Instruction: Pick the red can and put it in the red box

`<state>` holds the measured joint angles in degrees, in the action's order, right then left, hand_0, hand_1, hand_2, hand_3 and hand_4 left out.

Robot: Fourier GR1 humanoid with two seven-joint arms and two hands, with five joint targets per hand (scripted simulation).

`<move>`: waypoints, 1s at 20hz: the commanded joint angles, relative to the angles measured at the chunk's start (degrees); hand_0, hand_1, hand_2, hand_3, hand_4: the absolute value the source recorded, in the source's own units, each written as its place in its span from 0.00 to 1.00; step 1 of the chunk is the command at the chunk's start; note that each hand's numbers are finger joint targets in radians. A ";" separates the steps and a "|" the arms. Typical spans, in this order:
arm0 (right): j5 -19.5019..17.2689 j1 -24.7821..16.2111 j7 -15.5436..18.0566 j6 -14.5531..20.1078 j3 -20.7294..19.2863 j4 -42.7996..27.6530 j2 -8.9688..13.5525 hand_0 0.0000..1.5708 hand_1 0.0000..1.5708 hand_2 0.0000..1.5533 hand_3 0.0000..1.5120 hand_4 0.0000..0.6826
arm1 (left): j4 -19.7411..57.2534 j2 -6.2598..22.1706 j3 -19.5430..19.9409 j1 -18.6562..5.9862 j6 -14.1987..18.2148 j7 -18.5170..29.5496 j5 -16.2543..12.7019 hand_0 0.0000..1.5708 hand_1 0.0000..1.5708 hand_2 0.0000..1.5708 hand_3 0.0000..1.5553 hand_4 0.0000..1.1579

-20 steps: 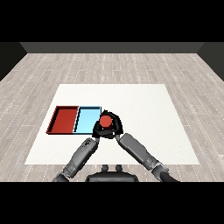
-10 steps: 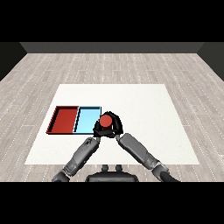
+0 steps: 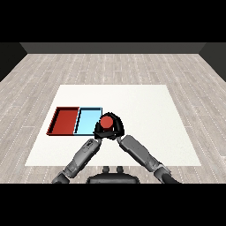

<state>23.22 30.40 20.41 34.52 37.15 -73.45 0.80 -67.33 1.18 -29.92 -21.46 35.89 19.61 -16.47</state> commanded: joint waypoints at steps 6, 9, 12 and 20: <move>-5.58 -0.17 -6.65 1.25 0.93 -2.43 -0.77 0.00 0.00 0.00 0.00 0.00 | 0.95 -1.14 1.60 0.30 1.86 1.80 0.01 1.00 1.00 0.97 0.94 0.97; -6.85 -1.64 -6.89 1.25 0.77 -4.34 -0.78 0.00 0.00 0.00 0.00 0.00 | -0.33 -1.15 1.28 -1.97 2.89 -2.84 2.60 1.00 1.00 0.99 0.95 0.98; -8.66 -4.54 -6.94 0.16 -1.37 -5.84 -0.78 0.00 0.00 0.00 0.00 0.00 | -1.49 -0.41 2.41 2.99 0.80 -1.82 1.45 1.00 1.00 1.00 0.97 0.99; -7.17 -2.67 -4.88 -7.00 -14.42 -7.27 2.42 0.00 0.00 0.00 0.00 0.00 | -0.90 0.34 4.68 1.51 0.98 -3.95 3.74 1.00 1.00 1.00 0.96 0.98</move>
<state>15.27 26.33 14.80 30.78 28.22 -81.12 2.70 -67.63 1.08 -26.95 -19.49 37.01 17.97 -14.08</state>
